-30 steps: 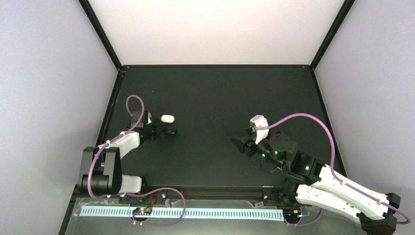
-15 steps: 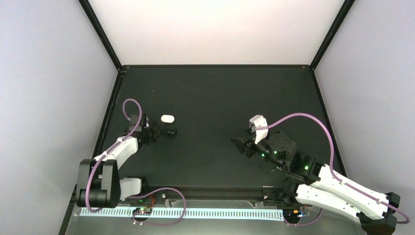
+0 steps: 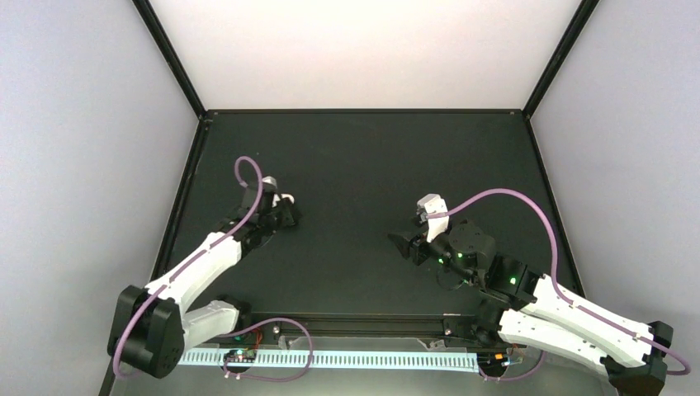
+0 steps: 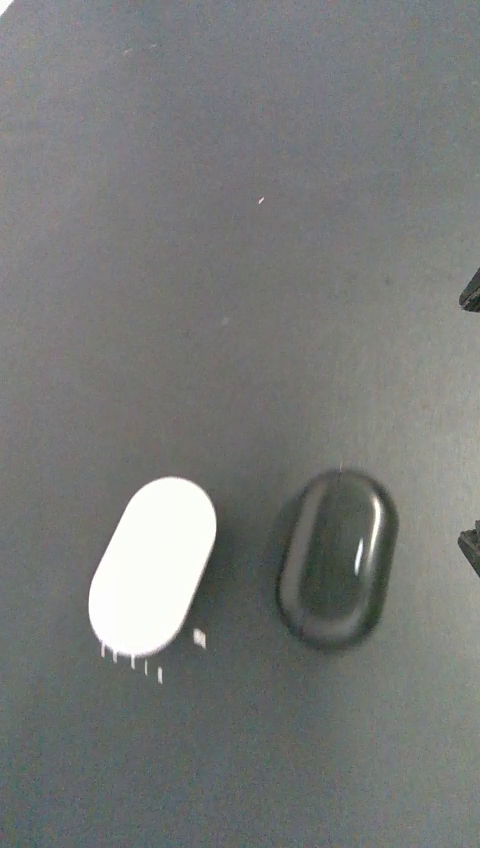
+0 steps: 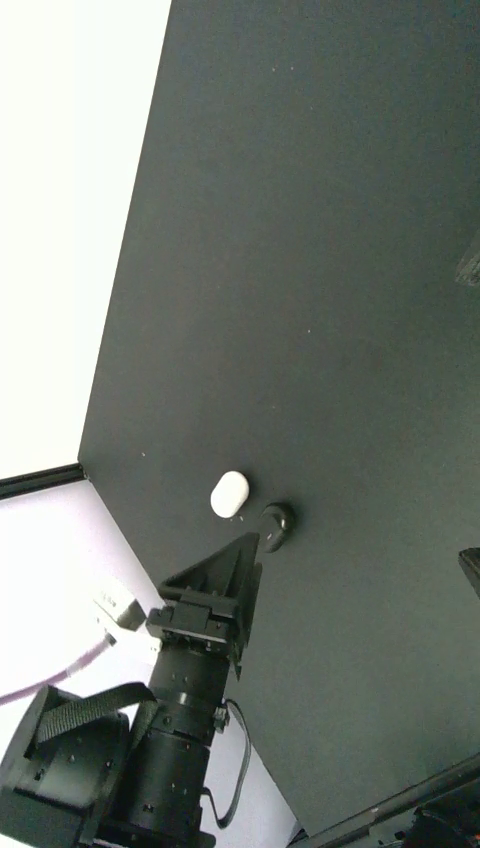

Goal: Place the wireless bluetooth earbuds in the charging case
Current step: Place the charging case at the center of the board.

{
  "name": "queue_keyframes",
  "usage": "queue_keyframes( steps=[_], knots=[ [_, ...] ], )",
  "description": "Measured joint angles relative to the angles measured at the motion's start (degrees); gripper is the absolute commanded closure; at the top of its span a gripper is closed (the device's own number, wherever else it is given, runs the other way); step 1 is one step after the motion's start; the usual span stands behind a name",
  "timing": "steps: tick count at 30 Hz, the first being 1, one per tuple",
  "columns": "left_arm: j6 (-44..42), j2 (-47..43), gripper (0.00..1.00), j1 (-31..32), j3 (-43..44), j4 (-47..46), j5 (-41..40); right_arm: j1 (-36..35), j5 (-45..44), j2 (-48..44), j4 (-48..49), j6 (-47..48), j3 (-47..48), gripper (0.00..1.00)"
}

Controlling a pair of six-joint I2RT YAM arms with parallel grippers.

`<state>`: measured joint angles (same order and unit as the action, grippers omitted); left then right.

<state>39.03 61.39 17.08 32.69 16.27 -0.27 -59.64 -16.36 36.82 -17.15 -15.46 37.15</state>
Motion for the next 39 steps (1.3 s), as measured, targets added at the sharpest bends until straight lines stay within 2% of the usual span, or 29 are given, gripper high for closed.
queue_keyframes(
  steps=[7,15,22,33,36,37,38,39],
  knots=[
    [0.0,11.65,0.47,7.48,5.81,-1.25,-1.25,0.0,0.04,0.09,-0.07,-0.02,0.09,0.32],
    [0.0,21.84,0.48,8.46,8.37,-1.92,-1.73,0.0,0.02,-0.63,-0.39,0.0,0.39,0.32],
    [0.0,25.0,0.47,8.46,10.38,-2.19,-4.61,0.0,0.0,-0.61,-0.5,0.0,0.44,0.32],
    [-0.02,25.29,0.47,7.67,10.4,-1.62,-8.48,0.0,0.0,-0.61,-0.52,0.02,0.44,0.32],
    [-0.61,23.56,0.41,8.04,10.23,-1.7,-8.39,0.0,0.0,-0.63,-0.57,0.02,0.44,0.32],
    [-1.09,21.99,0.34,8.46,10.03,-1.64,-8.24,0.0,0.0,-0.63,-0.63,0.02,0.44,0.32],
    [-1.68,19.93,0.13,9.05,9.79,-1.64,-8.04,0.0,0.0,-0.63,-0.72,0.02,0.44,0.29],
    [-2.45,17.62,0.03,9.7,9.7,-1.55,-7.76,0.0,0.0,-0.63,-0.79,0.0,0.44,0.26]
  ],
)
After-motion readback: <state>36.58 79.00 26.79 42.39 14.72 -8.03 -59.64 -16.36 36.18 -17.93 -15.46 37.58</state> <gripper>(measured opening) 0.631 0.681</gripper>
